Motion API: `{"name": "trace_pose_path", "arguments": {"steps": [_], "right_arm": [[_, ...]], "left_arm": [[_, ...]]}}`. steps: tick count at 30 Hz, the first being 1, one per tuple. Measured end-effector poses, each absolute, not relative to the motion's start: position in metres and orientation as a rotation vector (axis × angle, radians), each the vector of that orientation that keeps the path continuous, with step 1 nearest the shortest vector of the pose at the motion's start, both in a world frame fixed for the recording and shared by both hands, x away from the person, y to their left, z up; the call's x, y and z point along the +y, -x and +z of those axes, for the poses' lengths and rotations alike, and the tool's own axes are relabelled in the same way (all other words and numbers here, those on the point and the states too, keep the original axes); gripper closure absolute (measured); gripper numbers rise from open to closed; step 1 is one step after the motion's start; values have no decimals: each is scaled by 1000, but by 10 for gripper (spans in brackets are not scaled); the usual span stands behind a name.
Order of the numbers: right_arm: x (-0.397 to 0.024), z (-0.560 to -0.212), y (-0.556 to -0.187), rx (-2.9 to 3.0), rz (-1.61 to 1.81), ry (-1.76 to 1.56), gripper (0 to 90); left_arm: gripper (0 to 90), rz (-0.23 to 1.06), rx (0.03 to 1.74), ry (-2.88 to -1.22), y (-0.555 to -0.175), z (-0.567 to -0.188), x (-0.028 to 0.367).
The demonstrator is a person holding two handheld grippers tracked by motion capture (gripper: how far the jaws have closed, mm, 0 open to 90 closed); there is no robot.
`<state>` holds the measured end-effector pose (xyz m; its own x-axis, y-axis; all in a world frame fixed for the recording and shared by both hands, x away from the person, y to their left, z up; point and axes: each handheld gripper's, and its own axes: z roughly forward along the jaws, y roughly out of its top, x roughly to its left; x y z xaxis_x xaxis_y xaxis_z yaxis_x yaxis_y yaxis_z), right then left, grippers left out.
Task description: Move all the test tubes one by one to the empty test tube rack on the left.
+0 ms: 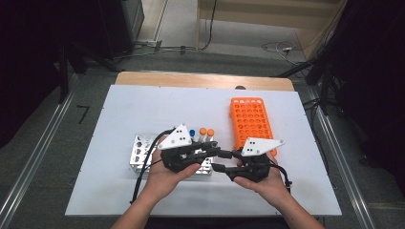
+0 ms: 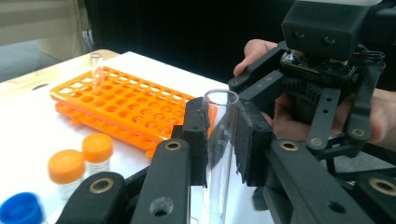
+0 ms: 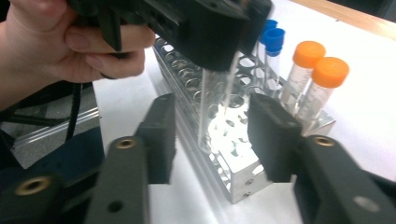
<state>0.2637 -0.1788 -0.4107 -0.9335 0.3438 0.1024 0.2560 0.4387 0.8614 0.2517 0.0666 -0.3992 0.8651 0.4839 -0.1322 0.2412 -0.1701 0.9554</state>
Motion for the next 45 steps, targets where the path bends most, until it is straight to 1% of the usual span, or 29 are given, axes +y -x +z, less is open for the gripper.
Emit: {"name": "trace_pose_path", "arguments": {"steps": [5, 8, 10, 14, 23, 33, 45], "right_arm": [[-187, -411, -271, 2557, 1514, -584, 287], [-193, -411, -275, 2537, 1519, -614, 210], [-197, -412, -278, 2534, 1514, -620, 134], [-206, -415, -285, 2549, 1533, -641, 8], [-228, -420, -300, 2508, 1532, -721, 0], [-240, -424, -307, 2466, 1515, -769, 0], [-244, -423, -309, 2446, 1510, -785, 0]], "left_arm": [[764, 257, 586, -1746, -255, -398, 78], [764, 275, 606, -1733, -258, -398, 86], [764, 284, 621, -1724, -259, -397, 91], [764, 303, 649, -1703, -262, -397, 102], [764, 350, 711, -1662, -269, -396, 124], [765, 405, 787, -1627, -281, -402, 143], [765, 485, 898, -1599, -291, -418, 149]]}}
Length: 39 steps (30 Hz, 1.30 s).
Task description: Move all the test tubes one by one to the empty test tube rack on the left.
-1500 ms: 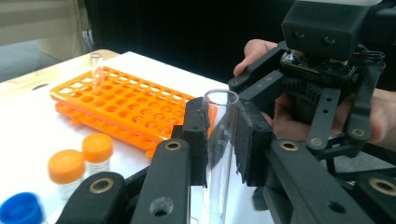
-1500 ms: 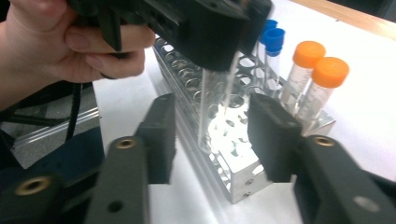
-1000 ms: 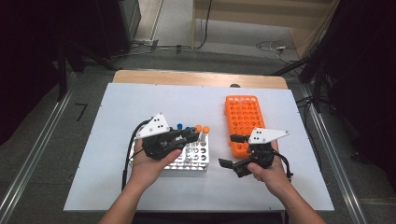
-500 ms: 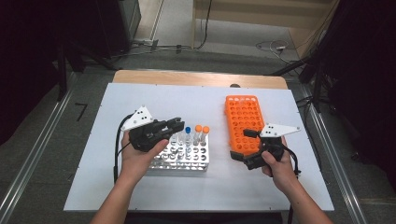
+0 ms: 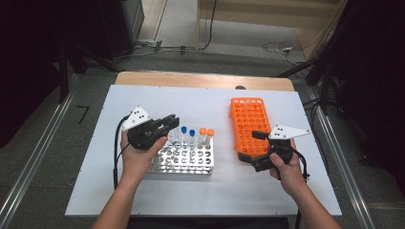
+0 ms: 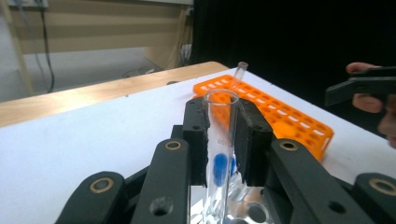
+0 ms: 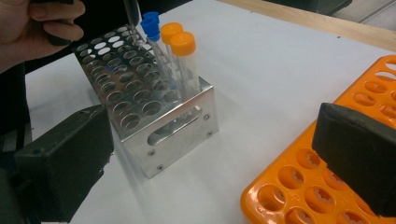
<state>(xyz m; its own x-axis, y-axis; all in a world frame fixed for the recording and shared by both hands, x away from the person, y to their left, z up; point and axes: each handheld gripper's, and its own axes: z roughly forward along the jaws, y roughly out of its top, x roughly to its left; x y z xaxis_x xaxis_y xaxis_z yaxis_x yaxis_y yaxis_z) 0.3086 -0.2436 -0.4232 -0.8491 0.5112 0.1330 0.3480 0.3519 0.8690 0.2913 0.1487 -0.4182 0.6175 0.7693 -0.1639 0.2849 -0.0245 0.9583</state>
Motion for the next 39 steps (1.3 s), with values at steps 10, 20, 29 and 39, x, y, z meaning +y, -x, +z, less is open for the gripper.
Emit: {"name": "trace_pose_path", "arguments": {"steps": [10, 20, 29, 39], "right_arm": [[-243, -424, -308, 2447, 1516, -777, 0], [-246, -425, -310, 2436, 1510, -790, 0], [-246, -425, -310, 2434, 1506, -791, 0], [-251, -427, -315, 2416, 1508, -825, 0]], "left_arm": [[765, 531, 939, -1632, -296, -429, 139], [763, 565, 942, -1720, -293, -432, 133], [756, 536, 975, -1819, -291, -437, 131], [600, 456, 994, -1737, -288, -431, 139]]}}
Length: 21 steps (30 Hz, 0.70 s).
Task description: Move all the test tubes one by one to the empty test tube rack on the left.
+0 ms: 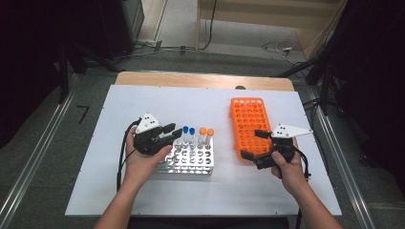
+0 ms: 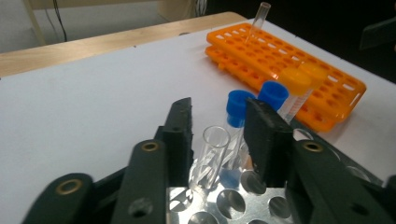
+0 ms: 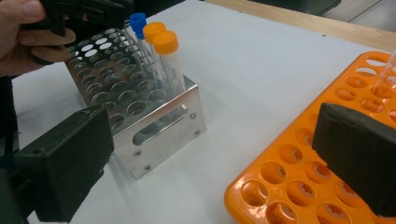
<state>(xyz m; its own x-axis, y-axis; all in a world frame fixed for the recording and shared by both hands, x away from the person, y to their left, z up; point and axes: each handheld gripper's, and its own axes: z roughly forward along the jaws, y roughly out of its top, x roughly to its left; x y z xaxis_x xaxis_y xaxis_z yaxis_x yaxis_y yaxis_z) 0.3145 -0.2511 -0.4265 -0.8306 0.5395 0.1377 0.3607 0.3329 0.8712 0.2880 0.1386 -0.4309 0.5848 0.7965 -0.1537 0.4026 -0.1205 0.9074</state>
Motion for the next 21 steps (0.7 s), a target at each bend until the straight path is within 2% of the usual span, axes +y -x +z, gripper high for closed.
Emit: {"name": "trace_pose_path", "arguments": {"steps": [4, 8, 14, 17, 21], "right_arm": [[-253, -427, -317, 2403, 1507, -845, 0], [-254, -426, -321, 2384, 1498, -853, 0], [-256, -424, -332, 2341, 1501, -898, 0], [-255, -425, -342, 2314, 1484, -930, 18], [-255, -426, -356, 2297, 1450, -969, 36]], "left_arm": [[464, 421, 964, -1711, -286, -428, 142], [268, 421, 938, -1700, -283, -427, 141], [61, 376, 889, -1681, -280, -421, 139], [5, 348, 868, -1666, -278, -420, 141], [0, 339, 844, -1654, -276, -417, 142]]}}
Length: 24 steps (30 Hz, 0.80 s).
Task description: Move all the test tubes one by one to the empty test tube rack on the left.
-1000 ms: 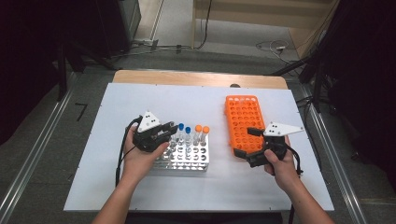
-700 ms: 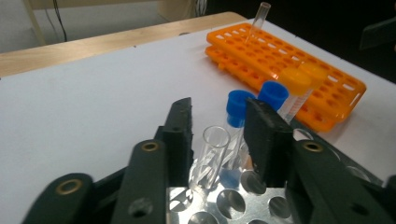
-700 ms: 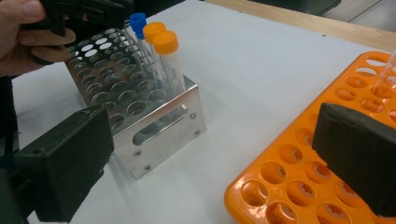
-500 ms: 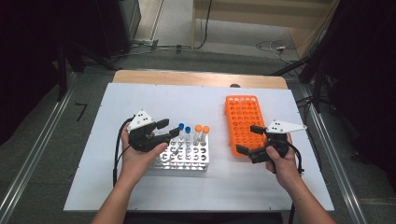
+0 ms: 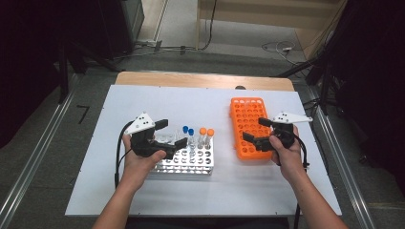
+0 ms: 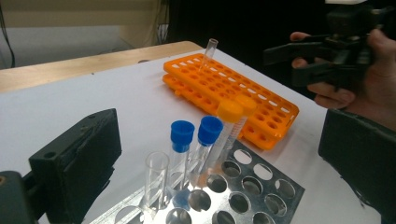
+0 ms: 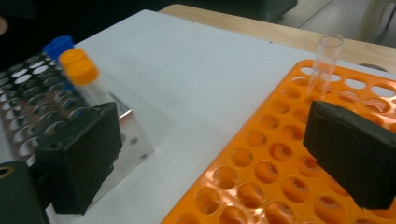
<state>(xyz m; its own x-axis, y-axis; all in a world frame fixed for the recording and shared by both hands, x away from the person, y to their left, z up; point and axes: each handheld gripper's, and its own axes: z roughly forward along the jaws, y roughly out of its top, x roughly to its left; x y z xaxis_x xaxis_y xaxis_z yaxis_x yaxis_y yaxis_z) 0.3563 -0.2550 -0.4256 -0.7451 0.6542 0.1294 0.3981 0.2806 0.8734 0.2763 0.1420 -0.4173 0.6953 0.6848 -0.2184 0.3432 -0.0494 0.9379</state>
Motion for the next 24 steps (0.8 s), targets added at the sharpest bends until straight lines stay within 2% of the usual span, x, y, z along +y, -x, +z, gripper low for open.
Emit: {"name": "trace_pose_path", "arguments": {"steps": [4, 10, 24], "right_arm": [[-254, -427, -373, 2291, 1410, -1012, 59], [-255, -435, -401, 2274, 1350, -1098, 145], [-245, -448, -445, 2257, 1221, -1192, 434]], "left_arm": [[0, 344, 839, -1649, -275, -416, 141], [0, 349, 832, -1667, -275, -417, 138], [0, 357, 835, -1672, -275, -417, 137]]}}
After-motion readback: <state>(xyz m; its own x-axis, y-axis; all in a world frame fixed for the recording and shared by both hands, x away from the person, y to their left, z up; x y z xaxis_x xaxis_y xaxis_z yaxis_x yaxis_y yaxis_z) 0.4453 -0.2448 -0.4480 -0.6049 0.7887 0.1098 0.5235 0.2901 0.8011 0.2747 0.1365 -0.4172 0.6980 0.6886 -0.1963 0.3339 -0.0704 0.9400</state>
